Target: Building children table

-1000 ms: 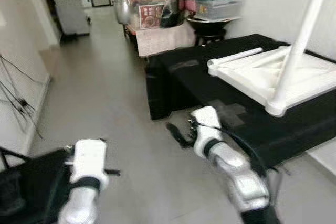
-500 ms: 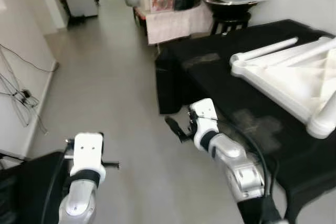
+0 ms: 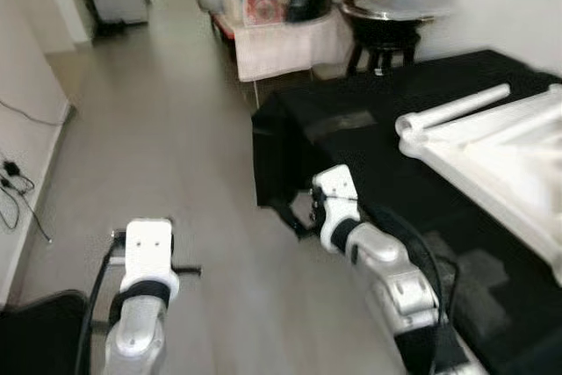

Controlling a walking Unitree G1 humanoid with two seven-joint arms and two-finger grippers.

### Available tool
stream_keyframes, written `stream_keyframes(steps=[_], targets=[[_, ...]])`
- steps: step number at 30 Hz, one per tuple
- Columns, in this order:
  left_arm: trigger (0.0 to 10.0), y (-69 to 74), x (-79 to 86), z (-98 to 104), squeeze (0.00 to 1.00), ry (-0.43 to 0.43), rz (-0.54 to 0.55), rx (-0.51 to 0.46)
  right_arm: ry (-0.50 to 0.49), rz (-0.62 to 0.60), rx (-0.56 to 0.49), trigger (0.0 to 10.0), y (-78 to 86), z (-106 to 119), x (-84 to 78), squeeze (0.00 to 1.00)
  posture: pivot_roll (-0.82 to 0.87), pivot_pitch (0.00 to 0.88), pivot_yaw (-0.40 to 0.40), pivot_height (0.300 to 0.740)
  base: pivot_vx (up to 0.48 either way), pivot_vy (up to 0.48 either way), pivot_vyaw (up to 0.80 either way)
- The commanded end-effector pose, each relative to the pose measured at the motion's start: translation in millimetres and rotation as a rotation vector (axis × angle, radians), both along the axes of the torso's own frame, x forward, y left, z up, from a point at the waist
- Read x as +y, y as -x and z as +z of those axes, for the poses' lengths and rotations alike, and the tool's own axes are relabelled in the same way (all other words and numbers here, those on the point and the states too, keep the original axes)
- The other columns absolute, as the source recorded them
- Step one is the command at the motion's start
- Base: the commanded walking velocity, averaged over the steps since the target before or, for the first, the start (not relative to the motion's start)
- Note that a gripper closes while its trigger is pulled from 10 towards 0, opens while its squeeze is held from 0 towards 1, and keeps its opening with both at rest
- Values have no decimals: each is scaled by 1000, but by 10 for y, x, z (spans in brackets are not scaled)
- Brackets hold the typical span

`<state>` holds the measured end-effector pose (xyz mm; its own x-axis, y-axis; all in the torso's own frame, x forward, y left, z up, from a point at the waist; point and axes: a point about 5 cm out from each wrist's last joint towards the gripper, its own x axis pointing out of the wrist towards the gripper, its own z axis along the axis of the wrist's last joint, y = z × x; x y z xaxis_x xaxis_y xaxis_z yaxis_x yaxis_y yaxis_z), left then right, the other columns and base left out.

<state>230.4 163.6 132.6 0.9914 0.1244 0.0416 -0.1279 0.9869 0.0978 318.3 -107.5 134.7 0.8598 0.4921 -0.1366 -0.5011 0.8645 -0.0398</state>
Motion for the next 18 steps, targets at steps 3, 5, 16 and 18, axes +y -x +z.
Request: stream_keyframes(steps=[3, 5, 16, 18], targets=[[10000, 3, -13, -41, 0, 7, -12, 17, -5, 6, 7, 10000, 8, -26, 7, 0, -106, 34, 3, 740, 352, 0, 0], [10000, 0, -9, -39, 0, 7, -13, 17, -11, 7, 8, 10000, 7, -24, 6, 0, -106, 36, 5, 740, 349, 0, 0], [10000, -6, 7, -31, 0, 4, -11, 15, -27, 9, 7, 10000, 2, -14, 14, 0, -103, 39, 12, 740, 345, 0, 0], [10000, -7, 9, -29, 0, 3, -11, 14, -32, 9, 8, 10000, 0, -13, 15, 0, -103, 39, 12, 740, 334, 0, 0]])
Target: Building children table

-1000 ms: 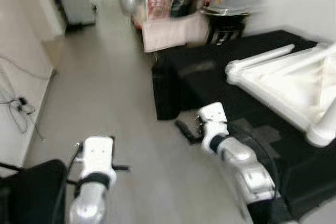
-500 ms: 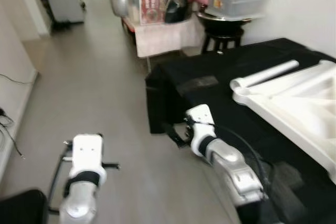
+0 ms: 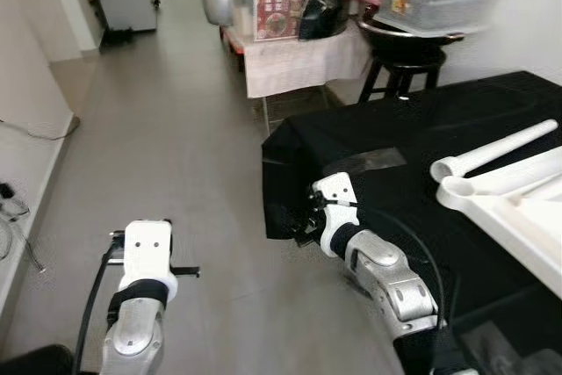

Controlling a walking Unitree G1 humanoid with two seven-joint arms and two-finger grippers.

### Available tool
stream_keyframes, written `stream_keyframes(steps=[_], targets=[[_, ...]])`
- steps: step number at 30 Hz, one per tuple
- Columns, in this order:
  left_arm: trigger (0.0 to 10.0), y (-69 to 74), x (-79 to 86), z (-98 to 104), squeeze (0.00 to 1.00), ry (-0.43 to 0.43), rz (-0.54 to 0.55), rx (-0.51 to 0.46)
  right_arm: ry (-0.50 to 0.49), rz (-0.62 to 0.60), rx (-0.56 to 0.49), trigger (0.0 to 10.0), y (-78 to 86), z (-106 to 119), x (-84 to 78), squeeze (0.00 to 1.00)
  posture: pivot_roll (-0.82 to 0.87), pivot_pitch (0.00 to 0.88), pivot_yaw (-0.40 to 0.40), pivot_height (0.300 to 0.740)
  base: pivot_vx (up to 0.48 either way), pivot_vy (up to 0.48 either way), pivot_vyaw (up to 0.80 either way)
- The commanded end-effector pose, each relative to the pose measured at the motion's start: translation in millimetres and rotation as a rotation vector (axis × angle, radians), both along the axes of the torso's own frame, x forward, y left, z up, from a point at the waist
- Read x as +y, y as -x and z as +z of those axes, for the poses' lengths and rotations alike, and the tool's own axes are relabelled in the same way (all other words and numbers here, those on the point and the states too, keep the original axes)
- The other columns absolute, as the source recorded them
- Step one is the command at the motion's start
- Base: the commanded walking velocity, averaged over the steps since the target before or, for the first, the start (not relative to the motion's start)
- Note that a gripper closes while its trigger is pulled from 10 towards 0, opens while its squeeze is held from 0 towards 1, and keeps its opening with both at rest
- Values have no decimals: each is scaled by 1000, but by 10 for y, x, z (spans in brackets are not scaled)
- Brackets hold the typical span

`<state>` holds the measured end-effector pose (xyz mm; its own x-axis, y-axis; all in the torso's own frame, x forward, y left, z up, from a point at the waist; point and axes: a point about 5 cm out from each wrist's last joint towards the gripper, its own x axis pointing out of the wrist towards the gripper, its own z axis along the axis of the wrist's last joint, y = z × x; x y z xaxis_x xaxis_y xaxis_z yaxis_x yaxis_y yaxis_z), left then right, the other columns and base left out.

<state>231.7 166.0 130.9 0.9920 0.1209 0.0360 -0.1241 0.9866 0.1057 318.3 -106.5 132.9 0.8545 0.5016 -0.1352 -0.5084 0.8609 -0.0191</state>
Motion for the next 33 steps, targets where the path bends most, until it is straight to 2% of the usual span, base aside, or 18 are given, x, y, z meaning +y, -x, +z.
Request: stream_keyframes(steps=[1, 33], targets=[[10000, 6, -15, -12, 0, 10, -7, 8, -14, 0, -1, 10000, 1, 5, 5, 0, -103, 39, 12, 740, 330, 0, 0], [10000, -7, 9, -11, 0, 3, -5, 9, -44, 9, -6, 10000, -10, 20, 28, 0, -101, 41, 16, 740, 301, 0, 0]])
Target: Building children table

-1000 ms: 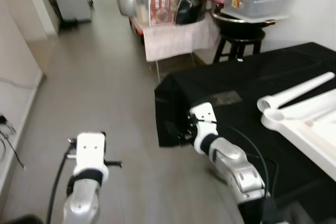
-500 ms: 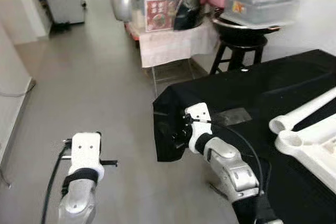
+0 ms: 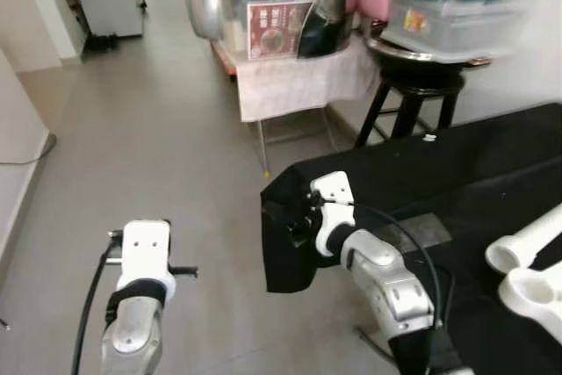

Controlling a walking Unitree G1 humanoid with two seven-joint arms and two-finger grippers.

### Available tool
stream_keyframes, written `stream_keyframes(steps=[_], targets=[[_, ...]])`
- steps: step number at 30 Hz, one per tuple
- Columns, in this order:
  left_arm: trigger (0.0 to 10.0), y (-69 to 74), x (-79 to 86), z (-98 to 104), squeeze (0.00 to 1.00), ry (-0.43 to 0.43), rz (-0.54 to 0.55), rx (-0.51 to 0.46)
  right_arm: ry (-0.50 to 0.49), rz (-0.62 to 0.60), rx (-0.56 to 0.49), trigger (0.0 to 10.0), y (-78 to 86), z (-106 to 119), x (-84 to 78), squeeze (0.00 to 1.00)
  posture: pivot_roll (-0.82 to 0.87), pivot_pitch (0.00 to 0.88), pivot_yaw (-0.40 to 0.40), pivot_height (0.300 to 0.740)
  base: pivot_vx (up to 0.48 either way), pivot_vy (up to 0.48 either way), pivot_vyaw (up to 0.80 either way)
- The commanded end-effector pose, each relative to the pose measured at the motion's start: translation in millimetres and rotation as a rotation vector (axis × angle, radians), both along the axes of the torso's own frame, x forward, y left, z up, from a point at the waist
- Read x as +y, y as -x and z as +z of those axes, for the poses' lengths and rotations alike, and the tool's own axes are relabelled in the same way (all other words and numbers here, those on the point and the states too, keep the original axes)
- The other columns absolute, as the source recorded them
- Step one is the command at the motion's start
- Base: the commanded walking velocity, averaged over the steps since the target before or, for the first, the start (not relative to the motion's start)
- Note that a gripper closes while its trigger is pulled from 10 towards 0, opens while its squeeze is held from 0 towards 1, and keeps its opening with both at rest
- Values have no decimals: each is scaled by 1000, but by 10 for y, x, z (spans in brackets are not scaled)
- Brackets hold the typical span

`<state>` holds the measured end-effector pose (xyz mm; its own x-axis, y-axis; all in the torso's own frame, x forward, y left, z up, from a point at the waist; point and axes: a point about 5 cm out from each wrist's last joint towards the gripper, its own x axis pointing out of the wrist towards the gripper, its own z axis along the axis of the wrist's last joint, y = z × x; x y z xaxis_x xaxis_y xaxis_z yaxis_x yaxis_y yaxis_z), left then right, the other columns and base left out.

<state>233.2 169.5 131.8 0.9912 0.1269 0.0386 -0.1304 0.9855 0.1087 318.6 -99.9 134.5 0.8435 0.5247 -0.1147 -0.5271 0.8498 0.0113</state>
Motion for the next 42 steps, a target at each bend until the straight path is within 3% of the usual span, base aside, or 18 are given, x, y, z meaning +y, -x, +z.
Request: stream_keyframes(steps=[1, 4, 42], targets=[[10000, 8, -25, -21, 0, 6, -11, 12, -10, -12, -6, 10000, -7, 7, -37, 0, -101, 41, 16, 740, 262, 0, 0], [10000, 10, -21, -19, 0, 4, -7, 10, -19, -14, -14, 10000, -2, 19, -40, 0, -100, 43, 17, 740, 259, 0, 0], [10000, -29, -28, -1, 0, -13, -9, 3, -31, 41, -47, 10000, 31, 45, 13, 0, -105, 35, 20, 740, 0, 0, -800]])
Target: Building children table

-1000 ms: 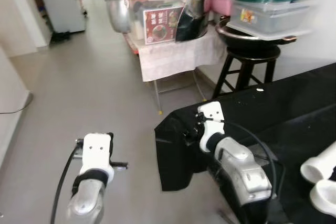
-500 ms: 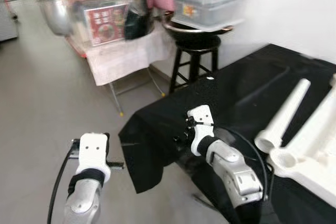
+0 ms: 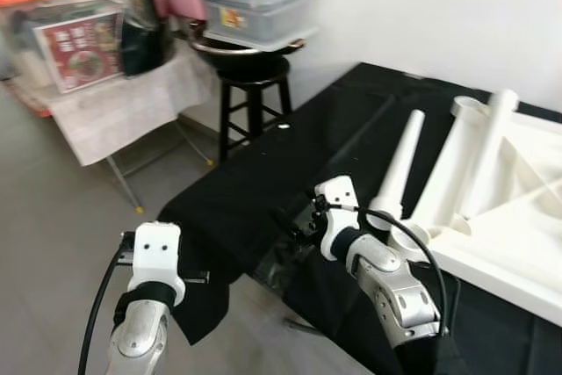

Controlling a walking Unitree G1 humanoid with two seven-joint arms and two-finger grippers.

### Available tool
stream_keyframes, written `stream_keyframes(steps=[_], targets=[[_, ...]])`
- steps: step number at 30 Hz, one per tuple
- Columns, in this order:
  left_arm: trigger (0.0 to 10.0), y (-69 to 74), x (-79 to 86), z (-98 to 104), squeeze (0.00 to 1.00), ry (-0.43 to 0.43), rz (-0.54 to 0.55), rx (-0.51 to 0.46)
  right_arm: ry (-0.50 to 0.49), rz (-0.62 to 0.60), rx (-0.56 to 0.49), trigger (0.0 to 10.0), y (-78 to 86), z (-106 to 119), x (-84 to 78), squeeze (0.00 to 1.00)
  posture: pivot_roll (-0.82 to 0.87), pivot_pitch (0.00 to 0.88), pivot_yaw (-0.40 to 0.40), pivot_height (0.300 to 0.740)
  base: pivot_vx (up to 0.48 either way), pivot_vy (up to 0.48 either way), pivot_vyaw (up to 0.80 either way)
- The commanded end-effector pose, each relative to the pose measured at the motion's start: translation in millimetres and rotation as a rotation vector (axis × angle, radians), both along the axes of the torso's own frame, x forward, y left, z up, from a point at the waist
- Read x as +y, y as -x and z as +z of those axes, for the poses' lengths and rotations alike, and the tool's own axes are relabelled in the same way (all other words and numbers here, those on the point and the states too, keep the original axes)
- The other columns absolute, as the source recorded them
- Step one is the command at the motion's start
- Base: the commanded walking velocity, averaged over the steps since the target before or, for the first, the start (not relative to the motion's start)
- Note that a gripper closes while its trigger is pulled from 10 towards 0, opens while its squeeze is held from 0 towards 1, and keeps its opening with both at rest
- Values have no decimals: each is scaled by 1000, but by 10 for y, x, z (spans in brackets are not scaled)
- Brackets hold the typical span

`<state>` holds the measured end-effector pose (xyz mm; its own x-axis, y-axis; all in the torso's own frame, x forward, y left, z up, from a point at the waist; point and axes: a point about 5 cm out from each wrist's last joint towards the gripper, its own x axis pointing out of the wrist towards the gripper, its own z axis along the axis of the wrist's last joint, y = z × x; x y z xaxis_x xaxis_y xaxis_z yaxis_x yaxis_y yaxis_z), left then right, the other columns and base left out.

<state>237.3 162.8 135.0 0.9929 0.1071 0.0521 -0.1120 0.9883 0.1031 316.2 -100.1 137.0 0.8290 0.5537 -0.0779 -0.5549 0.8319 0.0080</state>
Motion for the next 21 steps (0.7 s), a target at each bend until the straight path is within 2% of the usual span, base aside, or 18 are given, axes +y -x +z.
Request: stream_keyframes(steps=[1, 21], targets=[[10000, 13, 39, -31, 0, -17, 11, 17, -15, 10, -14, 10000, 8, 20, 15, 0, -103, 34, 20, 740, 0, 0, -800], [10000, 6, 82, 3, 0, -4, 22, -4, -42, 13, -19, 10000, 12, 41, 27, 0, -92, 38, 25, 740, 0, 0, -800]])
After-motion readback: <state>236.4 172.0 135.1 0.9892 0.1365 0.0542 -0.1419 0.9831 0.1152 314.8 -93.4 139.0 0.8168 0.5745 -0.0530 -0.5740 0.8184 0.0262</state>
